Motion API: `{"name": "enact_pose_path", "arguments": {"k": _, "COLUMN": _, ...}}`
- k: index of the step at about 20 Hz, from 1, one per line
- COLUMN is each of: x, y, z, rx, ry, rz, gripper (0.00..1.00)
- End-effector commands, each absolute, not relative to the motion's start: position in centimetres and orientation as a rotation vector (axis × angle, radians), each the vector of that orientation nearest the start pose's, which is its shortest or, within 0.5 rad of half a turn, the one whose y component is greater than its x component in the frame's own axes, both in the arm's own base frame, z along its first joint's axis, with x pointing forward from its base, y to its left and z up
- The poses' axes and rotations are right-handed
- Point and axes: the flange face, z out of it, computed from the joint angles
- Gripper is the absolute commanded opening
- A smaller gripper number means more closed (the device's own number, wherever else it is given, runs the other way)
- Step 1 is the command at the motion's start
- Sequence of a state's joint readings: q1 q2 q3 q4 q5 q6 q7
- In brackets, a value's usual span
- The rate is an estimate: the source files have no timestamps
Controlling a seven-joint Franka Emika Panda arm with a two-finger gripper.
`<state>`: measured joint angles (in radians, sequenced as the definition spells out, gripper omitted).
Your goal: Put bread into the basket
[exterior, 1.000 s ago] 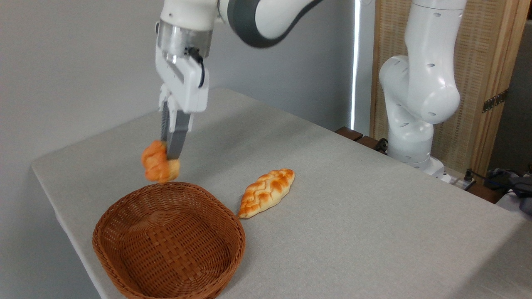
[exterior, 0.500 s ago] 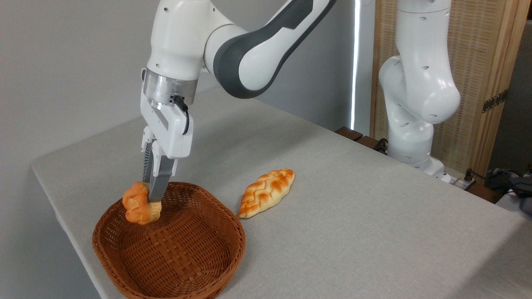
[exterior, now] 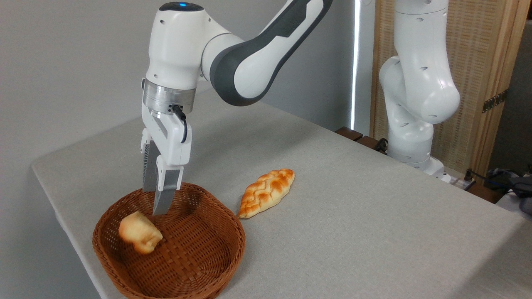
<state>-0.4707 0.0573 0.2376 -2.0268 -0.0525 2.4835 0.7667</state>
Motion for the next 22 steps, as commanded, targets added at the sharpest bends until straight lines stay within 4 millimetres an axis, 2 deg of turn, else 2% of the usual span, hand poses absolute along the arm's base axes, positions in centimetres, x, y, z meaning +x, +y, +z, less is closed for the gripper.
{"name": "enact_pose_path", "arguments": {"k": 1, "x": 58.1, "y": -14.0, "z": 46.6, "rx": -2.648, "ry": 1.4, "rz": -0.597, "gripper": 1.0}}
{"name": "enact_pose_path", "arguments": {"k": 4, "x": 57.8, "y": -13.5, "z": 47.6, "rx": -2.667, "ry": 1.378, "rz": -0.599, "gripper": 1.0}}
{"name": "enact_pose_path", "arguments": {"k": 12, "x": 55.0, "y": -11.7, "z": 50.9, "rx": -2.781, "ry": 1.395, "rz": -0.356, "gripper": 1.0}}
{"name": "enact_pose_path", "arguments": {"k": 14, "x": 55.1, "y": -9.3, "z": 51.5, "rx": -2.843, "ry": 1.311, "rz": -0.296, "gripper": 1.0}}
{"name": "enact_pose_path", "arguments": {"k": 17, "x": 55.1, "y": -8.1, "z": 51.5, "rx": -2.926, "ry": 1.159, "rz": -0.247, "gripper": 1.0}}
{"name": "enact_pose_path", "arguments": {"k": 18, "x": 55.3, "y": -6.8, "z": 51.6, "rx": -2.936, "ry": 1.126, "rz": -0.251, "gripper": 1.0}}
{"name": "enact_pose_path", "arguments": {"k": 22, "x": 55.5, "y": -6.3, "z": 52.0, "rx": -2.937, "ry": 1.109, "rz": -0.262, "gripper": 1.0}}
